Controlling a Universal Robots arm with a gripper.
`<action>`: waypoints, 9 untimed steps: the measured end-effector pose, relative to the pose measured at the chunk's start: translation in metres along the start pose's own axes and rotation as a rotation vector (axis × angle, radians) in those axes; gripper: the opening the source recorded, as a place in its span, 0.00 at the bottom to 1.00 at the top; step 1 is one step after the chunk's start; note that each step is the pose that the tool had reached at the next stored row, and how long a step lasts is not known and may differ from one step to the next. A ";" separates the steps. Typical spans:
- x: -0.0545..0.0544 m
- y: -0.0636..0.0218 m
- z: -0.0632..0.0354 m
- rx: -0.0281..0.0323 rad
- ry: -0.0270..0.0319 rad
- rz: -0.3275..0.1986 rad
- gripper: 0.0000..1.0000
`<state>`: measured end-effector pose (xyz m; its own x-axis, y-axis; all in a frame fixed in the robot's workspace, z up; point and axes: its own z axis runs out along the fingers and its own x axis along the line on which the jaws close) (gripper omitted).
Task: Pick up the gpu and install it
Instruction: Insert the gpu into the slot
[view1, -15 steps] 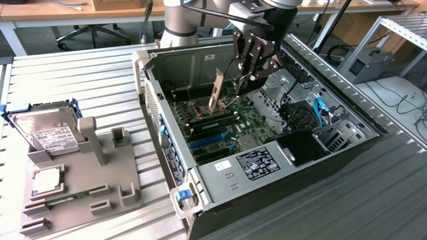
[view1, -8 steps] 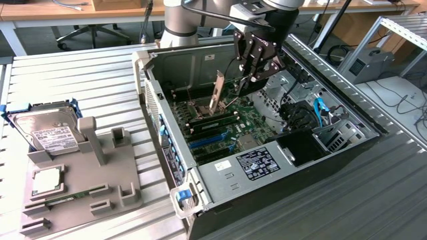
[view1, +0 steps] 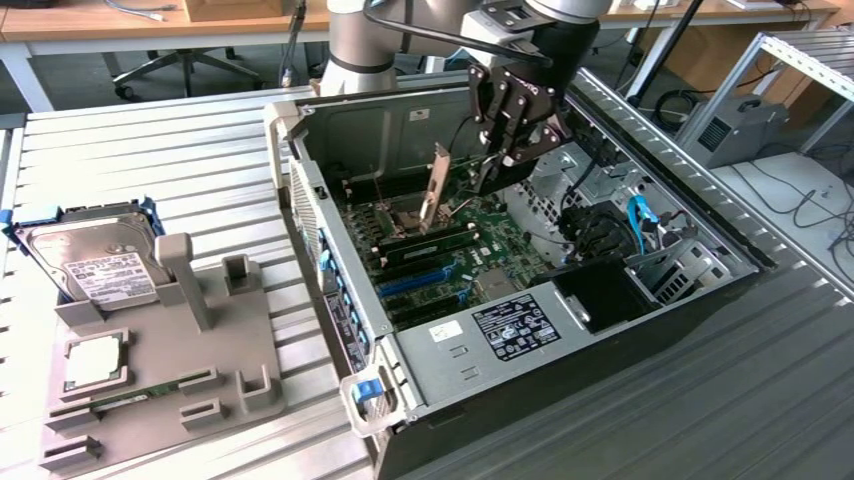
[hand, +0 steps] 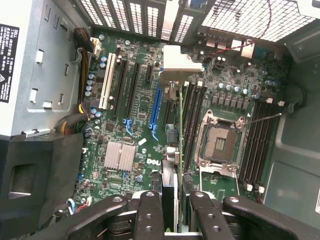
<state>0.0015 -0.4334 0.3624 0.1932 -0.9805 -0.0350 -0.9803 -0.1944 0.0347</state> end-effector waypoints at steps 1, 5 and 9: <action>0.001 0.0001 0.0001 -0.0001 0.0001 0.000 0.26; 0.002 0.0004 0.0003 -0.0001 0.0001 0.000 0.26; 0.003 0.0006 0.0005 0.0000 -0.0001 0.000 0.26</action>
<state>0.0015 -0.4364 0.3618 0.1932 -0.9805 -0.0351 -0.9803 -0.1944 0.0347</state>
